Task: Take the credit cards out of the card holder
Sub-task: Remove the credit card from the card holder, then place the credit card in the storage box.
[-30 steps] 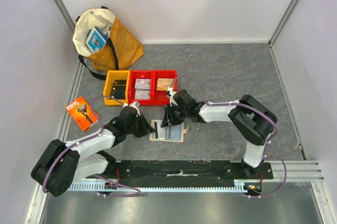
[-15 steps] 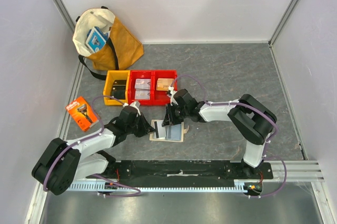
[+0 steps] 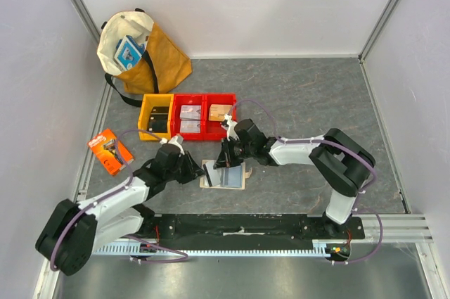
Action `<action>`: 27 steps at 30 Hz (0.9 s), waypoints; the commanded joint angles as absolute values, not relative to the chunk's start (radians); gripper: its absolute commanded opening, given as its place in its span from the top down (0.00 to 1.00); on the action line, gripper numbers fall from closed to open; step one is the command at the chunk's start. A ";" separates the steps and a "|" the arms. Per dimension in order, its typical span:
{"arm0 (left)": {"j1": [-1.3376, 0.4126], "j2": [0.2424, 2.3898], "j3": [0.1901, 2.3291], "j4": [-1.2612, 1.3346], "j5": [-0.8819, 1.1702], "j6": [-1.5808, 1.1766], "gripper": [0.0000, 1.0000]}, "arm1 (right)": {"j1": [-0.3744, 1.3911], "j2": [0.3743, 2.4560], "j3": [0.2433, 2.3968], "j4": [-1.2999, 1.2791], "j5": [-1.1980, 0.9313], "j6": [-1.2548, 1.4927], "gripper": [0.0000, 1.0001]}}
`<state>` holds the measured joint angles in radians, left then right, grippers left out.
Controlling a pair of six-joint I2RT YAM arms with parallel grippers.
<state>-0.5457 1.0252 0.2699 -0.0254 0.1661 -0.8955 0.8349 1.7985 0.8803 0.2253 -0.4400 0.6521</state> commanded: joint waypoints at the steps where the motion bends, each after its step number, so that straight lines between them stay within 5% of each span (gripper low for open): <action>1: -0.548 0.898 0.290 -0.109 0.107 -0.917 0.67 | 0.845 1.709 0.864 0.256 -0.465 0.591 1.00; 8: -0.548 0.678 0.377 -0.270 0.045 -0.968 0.30 | 0.847 1.608 0.862 0.190 -0.391 0.467 1.00; 18: -0.546 0.632 0.489 -0.373 0.025 -1.060 0.26 | 0.890 1.539 0.848 0.160 -0.305 0.331 1.00; 27: -0.548 0.865 0.661 -0.452 0.061 -1.120 0.26 | 0.975 1.500 0.859 0.130 -0.146 0.210 1.00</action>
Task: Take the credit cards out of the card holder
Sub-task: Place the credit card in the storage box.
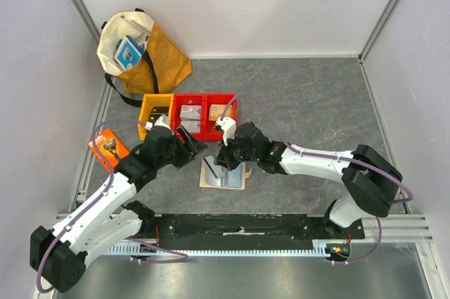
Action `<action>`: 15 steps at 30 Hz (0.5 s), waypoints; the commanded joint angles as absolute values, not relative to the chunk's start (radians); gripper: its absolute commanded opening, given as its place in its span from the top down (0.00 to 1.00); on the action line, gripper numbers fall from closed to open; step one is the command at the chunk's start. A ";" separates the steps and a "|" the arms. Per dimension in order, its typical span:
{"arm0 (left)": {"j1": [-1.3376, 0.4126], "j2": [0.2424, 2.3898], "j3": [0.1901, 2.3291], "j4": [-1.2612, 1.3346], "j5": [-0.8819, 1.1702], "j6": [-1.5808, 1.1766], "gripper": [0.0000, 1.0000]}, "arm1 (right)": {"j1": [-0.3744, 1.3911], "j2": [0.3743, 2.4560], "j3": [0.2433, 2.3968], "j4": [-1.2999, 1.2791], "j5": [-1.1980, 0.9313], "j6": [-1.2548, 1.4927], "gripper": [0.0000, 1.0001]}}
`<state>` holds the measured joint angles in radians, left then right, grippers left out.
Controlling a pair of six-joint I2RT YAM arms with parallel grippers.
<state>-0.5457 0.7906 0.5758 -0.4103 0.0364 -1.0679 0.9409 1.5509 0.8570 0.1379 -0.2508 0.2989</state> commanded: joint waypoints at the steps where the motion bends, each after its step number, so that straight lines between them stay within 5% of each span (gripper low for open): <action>1: -0.546 0.889 0.679 -0.468 0.064 -1.123 0.27 | 0.986 1.493 0.859 0.130 -0.126 0.196 1.00; 15: -0.548 1.049 0.764 -0.528 0.173 -1.154 0.38 | 1.143 1.436 0.856 0.123 0.184 0.060 1.00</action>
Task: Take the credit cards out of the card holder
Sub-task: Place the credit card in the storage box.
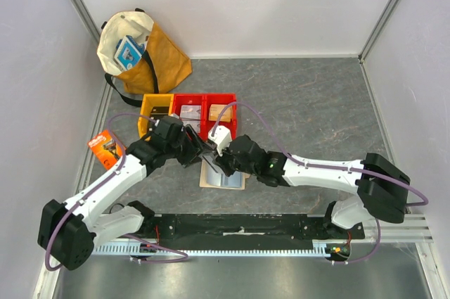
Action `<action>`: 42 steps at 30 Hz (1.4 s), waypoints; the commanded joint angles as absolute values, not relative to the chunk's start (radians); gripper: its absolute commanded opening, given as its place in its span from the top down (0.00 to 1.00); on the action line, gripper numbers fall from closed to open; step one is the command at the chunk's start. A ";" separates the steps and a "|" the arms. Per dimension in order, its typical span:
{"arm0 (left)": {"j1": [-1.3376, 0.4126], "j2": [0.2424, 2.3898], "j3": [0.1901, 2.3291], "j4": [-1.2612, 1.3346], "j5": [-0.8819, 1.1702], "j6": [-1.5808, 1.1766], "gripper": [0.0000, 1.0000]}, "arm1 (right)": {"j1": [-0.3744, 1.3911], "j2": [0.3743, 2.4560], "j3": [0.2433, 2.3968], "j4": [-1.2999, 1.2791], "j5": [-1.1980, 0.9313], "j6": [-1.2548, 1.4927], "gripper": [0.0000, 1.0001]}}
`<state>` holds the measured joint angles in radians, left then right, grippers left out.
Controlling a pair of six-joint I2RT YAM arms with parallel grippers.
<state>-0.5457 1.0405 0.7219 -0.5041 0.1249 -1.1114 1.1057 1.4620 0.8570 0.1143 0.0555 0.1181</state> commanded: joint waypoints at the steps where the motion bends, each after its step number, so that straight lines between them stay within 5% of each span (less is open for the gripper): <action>1: -0.546 1.051 0.764 -0.528 0.181 -1.155 0.39 | 1.149 1.439 0.859 0.121 0.210 0.051 1.00; 15: -0.546 1.086 0.733 -0.489 0.225 -1.149 0.67 | 1.270 1.488 0.902 0.094 0.406 -0.035 1.00; 20: -0.546 1.081 0.735 -0.488 0.222 -1.138 0.98 | 1.287 1.494 0.910 0.086 0.426 -0.044 1.00; 25: -0.546 1.052 0.733 -0.466 0.204 -1.091 0.98 | 1.287 1.476 0.926 0.057 0.410 -0.005 0.98; 42: -0.489 0.790 0.583 -0.138 0.015 -0.563 0.98 | 1.077 1.252 0.847 -0.046 0.137 0.256 0.11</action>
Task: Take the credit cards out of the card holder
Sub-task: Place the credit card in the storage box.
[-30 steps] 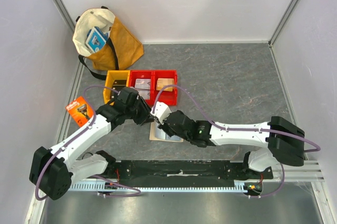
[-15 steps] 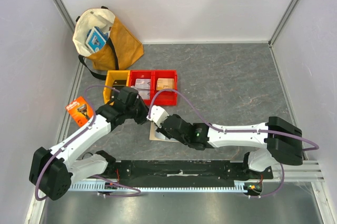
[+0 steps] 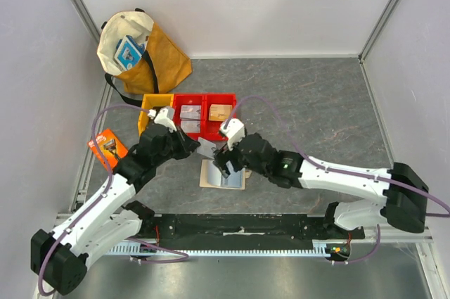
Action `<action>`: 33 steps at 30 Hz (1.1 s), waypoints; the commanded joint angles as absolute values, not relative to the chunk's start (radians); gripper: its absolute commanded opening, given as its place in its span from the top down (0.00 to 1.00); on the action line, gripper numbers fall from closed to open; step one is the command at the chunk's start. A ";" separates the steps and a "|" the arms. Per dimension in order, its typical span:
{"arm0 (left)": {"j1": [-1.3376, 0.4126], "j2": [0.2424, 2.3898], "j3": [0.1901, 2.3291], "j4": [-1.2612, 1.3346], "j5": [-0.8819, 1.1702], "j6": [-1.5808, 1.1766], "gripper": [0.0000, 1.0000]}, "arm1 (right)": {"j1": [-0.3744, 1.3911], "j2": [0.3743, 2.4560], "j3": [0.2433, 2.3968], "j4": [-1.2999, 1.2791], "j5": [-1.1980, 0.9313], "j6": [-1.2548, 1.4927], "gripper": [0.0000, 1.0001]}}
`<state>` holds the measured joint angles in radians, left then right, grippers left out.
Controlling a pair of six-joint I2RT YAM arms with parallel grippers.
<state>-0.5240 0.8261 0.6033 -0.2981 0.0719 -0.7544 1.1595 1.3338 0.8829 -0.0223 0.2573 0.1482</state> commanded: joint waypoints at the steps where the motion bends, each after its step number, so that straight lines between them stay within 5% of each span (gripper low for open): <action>1: -0.467 0.787 0.575 -0.108 0.023 -0.546 0.98 | 1.048 1.234 0.833 -0.051 0.117 0.276 0.08; 15: -0.109 1.107 0.712 0.121 0.267 -0.439 0.98 | 0.942 1.085 0.773 -0.129 0.072 0.318 0.02; 33: -0.077 1.672 1.043 0.195 0.363 -0.440 0.98 | 0.914 1.117 0.755 -0.160 0.080 0.304 0.02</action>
